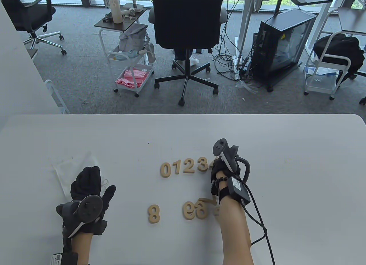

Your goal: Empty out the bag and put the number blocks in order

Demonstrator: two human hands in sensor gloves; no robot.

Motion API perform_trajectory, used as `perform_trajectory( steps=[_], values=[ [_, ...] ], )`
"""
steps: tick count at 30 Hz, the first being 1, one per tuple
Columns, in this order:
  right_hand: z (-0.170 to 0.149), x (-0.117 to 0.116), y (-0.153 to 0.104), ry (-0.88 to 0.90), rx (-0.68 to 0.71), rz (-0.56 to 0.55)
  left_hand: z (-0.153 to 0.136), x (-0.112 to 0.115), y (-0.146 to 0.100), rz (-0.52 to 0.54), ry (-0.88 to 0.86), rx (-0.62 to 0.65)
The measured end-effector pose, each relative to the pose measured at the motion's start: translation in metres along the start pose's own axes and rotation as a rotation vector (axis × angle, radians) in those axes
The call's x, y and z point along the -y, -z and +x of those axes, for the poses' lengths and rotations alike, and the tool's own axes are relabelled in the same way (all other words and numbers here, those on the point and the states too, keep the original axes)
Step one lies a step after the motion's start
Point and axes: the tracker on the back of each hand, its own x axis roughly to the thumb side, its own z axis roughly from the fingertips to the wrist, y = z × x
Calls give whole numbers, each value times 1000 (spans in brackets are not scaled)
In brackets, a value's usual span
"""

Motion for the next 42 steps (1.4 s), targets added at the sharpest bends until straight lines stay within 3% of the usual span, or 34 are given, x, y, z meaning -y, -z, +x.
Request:
perform_trajectory(
  steps=[10,16,20,25,28,35,42],
  values=[
    [-2,2,0,6,10,5,0,0,0,0,-5,-3],
    [-11,21,-8,67,50,-2,0,0,0,-6,-6,1],
    [-18,45,-31,120,176,1,2,0,0,3,-4,9],
    [-33,67,-82,143,380,22,5,-1,-1,9,2,24],
    [-43,70,-115,123,435,11,6,1,-1,1,5,28],
    [-57,38,-168,-68,483,103,11,11,-1,-39,5,46],
    [-52,4,-180,-222,464,189,14,20,1,-69,19,60]
  ],
)
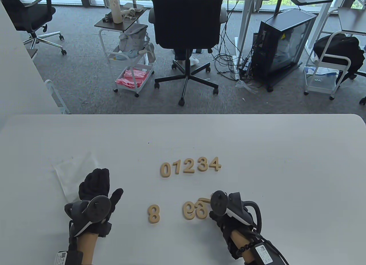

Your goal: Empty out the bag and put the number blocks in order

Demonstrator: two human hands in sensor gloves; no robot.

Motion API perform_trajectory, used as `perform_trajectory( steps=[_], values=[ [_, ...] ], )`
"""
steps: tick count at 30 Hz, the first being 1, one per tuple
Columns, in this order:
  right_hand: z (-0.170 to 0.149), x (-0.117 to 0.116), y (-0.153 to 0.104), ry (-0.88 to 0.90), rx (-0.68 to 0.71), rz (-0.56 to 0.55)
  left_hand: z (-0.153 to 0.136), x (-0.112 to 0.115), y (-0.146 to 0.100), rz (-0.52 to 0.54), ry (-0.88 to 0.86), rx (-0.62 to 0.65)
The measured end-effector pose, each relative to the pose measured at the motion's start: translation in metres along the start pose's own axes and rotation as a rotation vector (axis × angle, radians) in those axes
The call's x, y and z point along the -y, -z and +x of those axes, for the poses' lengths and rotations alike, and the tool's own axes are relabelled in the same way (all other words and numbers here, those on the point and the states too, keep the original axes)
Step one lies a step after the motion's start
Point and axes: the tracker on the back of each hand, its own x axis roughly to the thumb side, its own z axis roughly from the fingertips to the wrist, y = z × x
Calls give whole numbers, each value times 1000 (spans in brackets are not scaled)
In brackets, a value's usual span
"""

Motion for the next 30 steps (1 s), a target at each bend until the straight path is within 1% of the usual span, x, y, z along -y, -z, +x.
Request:
perform_trajectory(
  steps=[3,5,7,12,21,30],
  values=[
    [0,-7,4,-27,-7,-8,3,3,0,-15,12,11],
    [0,-13,7,-49,0,7,4,5,1,-21,21,16],
    [0,-16,8,-81,4,-34,6,7,1,-29,30,18],
    [5,-25,8,-129,20,-34,6,7,1,-32,41,17],
    [8,-25,9,-128,33,-74,6,8,0,-37,41,12],
    [4,-23,13,-96,8,-100,7,8,-1,-39,50,11]
  ],
)
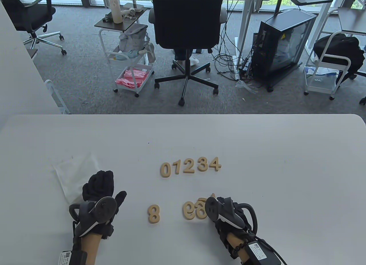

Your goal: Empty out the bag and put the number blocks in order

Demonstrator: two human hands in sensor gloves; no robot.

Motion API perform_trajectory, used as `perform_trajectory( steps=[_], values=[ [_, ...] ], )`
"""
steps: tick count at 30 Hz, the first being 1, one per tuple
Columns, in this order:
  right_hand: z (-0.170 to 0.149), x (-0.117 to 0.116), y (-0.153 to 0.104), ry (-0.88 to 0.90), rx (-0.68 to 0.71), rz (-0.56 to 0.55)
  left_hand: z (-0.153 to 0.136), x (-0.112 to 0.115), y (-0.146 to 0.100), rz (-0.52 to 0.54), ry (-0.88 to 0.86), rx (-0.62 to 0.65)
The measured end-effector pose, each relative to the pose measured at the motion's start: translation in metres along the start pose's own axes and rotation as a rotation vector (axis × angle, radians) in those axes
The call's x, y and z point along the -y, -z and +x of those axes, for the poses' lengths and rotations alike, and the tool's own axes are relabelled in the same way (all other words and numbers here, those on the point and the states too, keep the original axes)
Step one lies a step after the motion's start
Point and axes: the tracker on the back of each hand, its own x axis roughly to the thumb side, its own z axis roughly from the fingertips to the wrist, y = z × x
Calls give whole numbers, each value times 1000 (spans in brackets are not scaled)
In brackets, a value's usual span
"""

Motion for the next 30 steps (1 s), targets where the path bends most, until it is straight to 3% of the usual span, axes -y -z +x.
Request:
perform_trajectory(
  steps=[7,13,22,27,30],
  values=[
    [-3,0,1,32,-15,-16,-1,-1,-1,5,-2,-9],
    [-17,10,-2,197,-50,-16,-4,-2,-1,12,-9,-15],
    [-66,35,-8,708,23,-146,-4,-1,-1,21,-17,-11],
    [-86,37,-8,942,57,-197,-5,-2,0,28,-24,-9],
    [-97,35,-6,1065,70,-169,-6,-2,0,29,-28,-9]
  ],
)
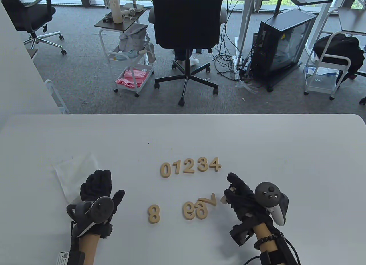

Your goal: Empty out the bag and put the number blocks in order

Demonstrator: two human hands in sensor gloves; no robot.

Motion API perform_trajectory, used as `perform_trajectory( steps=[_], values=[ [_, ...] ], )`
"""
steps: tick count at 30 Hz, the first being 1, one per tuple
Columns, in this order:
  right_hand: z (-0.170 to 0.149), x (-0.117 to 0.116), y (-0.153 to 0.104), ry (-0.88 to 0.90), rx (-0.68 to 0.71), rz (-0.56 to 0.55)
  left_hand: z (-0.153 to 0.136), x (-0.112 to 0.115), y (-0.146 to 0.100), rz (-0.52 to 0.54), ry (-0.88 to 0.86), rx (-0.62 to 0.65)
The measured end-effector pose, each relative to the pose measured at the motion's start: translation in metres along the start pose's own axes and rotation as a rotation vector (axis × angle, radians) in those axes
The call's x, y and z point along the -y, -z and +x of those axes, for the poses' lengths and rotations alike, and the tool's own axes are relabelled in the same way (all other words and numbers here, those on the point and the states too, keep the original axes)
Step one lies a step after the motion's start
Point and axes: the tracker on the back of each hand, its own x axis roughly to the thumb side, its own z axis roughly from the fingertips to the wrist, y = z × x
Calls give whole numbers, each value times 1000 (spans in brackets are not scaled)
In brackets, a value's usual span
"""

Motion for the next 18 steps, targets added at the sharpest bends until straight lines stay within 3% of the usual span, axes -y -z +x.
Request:
perform_trajectory(
  steps=[12,15,18],
  values=[
    [-14,14,7,23,-49,-138,-3,-3,-1,16,1,-12],
    [-14,17,17,-60,-60,-194,-3,-3,0,18,7,-14],
    [-12,19,35,-251,-52,-248,-3,-3,0,13,9,-14]
  ],
)
